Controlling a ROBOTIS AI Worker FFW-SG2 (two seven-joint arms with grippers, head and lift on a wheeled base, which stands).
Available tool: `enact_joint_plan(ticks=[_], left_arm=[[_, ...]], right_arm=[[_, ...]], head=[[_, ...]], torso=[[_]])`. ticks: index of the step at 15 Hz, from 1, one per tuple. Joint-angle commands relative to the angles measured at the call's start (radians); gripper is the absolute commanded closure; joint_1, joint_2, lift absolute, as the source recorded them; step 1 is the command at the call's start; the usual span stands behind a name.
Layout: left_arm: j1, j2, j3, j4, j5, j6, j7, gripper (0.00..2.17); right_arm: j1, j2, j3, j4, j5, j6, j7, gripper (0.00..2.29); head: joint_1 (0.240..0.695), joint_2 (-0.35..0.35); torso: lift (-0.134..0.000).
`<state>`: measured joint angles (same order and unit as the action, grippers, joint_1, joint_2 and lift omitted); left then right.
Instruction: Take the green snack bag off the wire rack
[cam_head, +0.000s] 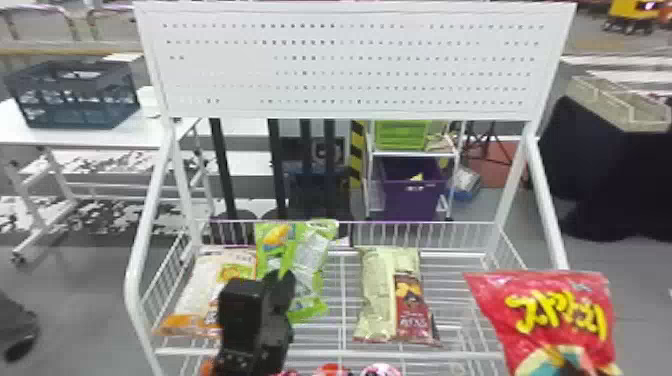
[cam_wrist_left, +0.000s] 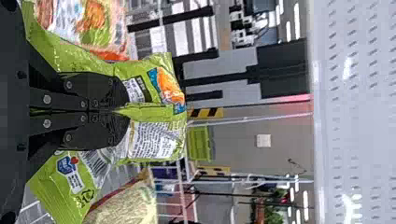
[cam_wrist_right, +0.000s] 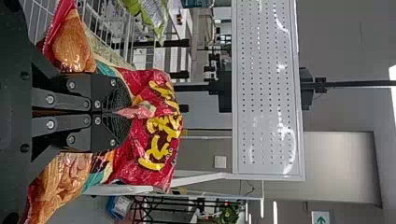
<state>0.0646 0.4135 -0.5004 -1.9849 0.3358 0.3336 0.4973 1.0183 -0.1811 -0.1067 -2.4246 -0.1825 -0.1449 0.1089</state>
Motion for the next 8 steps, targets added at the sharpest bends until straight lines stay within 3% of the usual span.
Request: enact_joint_plan(ticks=[1,4,8], left_arm=[[0.15,0.034,0.1,-0.161,-0.031,-0.009,0.004,2.14],[0.383,0.06,0.246,-0.298,-0.064,-0.116,-0.019,2.14],[0.598,0.054,0.368,-0.359,-0.092,-0.304,-0.046,2.14]], right_arm=[[0.0,0.0,0.006,-0.001,0.002,-0.003,0.0,2.23],[0.0,0.0,0.006,0.002,0.002,-0.003,0.002,2.23],[-0.006,0.0,0.016,0.005,0.008,-0.003,0.002,2.23]], head=[[0.499,0.0],[0.499,0.0],[0.499,0.0]], torso=[[0.0],[0.0],[0.0]])
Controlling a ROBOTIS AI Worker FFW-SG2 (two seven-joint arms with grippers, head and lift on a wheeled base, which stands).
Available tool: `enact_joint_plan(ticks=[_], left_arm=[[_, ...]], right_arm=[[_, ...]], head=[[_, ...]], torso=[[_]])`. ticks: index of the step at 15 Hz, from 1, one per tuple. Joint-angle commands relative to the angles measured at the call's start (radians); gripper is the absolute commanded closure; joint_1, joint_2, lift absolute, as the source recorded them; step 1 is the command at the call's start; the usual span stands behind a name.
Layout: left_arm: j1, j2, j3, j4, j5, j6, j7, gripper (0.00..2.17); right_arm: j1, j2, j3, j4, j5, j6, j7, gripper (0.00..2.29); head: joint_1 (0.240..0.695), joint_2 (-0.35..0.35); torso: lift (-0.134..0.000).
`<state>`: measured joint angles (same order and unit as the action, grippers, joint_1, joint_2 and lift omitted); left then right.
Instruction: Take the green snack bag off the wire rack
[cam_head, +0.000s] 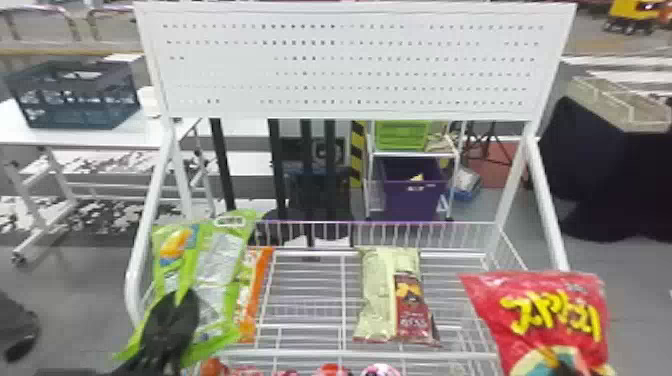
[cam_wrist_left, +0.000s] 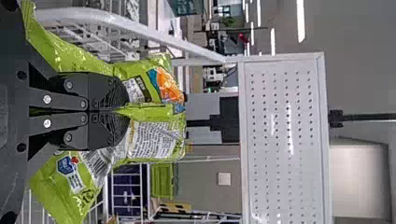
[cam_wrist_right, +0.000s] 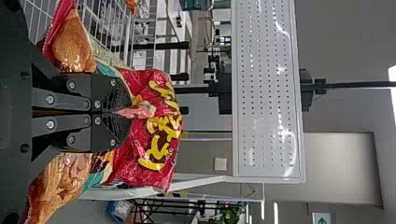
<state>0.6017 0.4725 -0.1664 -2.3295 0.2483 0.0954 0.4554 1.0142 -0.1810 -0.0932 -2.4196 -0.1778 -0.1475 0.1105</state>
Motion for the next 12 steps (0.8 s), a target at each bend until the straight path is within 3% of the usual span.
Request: enact_joint_plan(ticks=[1,3,7,12], left_arm=[[0.101,-0.015,0.057,-0.017,-0.012,-0.099,-0.006,2.14],[0.153,-0.026,0.087,-0.021,-0.021,-0.148,-0.011,2.14],[0.259,-0.077,0.165,-0.036,-0.021,-0.259,-0.083,2.14],[0.277,-0.09,0.188,-0.036,-0.021,-0.277,-0.098,2.14]], right_arm=[[-0.002,0.0,0.004,0.001,0.001,0.0,0.0,2.23],[0.001,0.0,0.003,0.002,-0.002,0.0,0.005,2.23],[0.006,-0.002,0.003,0.004,-0.003,-0.003,0.006,2.23],[0.006,-0.002,0.004,0.001,-0.002,-0.007,0.006,2.23]], head=[[0.499,0.0],[0.499,0.0],[0.499,0.0],[0.499,0.0]], torso=[[0.0],[0.0],[0.0],[0.0]])
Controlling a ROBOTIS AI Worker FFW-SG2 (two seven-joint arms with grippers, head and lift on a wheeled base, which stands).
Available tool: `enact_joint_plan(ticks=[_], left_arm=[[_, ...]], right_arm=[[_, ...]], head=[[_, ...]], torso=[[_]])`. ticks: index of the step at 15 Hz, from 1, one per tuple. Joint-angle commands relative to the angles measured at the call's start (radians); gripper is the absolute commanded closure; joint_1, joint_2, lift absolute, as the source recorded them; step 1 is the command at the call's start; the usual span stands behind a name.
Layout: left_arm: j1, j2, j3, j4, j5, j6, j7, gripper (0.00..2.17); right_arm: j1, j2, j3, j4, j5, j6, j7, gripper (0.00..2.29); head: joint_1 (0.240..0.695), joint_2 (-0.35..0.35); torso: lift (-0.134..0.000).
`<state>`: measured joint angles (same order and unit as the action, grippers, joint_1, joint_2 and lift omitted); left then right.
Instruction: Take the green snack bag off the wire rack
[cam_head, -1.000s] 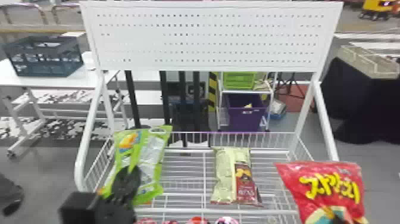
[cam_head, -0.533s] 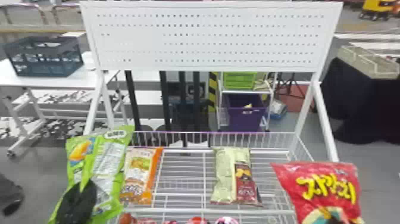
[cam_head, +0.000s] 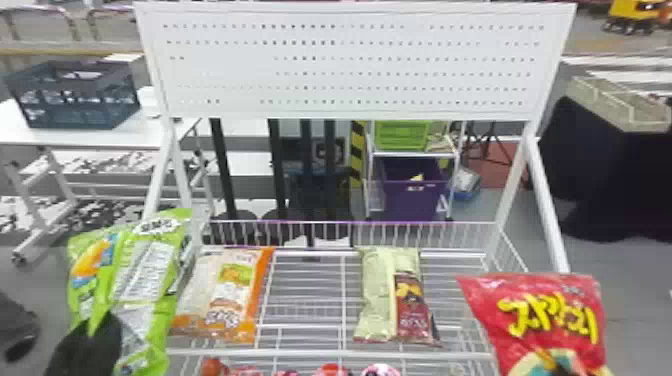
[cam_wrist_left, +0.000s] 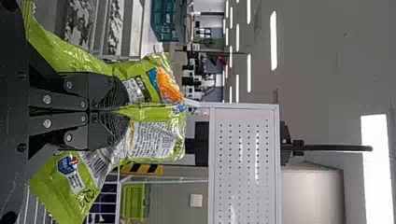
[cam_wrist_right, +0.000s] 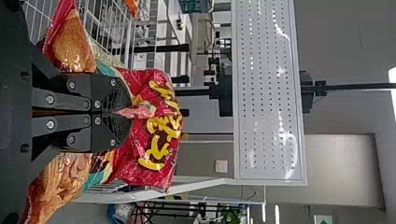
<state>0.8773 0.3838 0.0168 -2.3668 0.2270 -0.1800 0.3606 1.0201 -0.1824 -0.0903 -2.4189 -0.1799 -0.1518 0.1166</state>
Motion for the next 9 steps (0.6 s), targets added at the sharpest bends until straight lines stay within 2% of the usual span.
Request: enact_joint_plan(ticks=[1,9], left_arm=[[0.0,-0.003,0.006,0.001,0.0,-0.002,-0.009,2.14],[0.002,-0.005,0.015,0.001,0.0,0.001,-0.015,2.14]], right_arm=[[0.003,0.001,0.0,0.0,-0.001,-0.002,0.0,2.23],[0.005,0.001,0.0,-0.003,-0.001,-0.008,0.0,2.23]], head=[[0.499,0.0],[0.499,0.0]], torso=[[0.0],[0.0]])
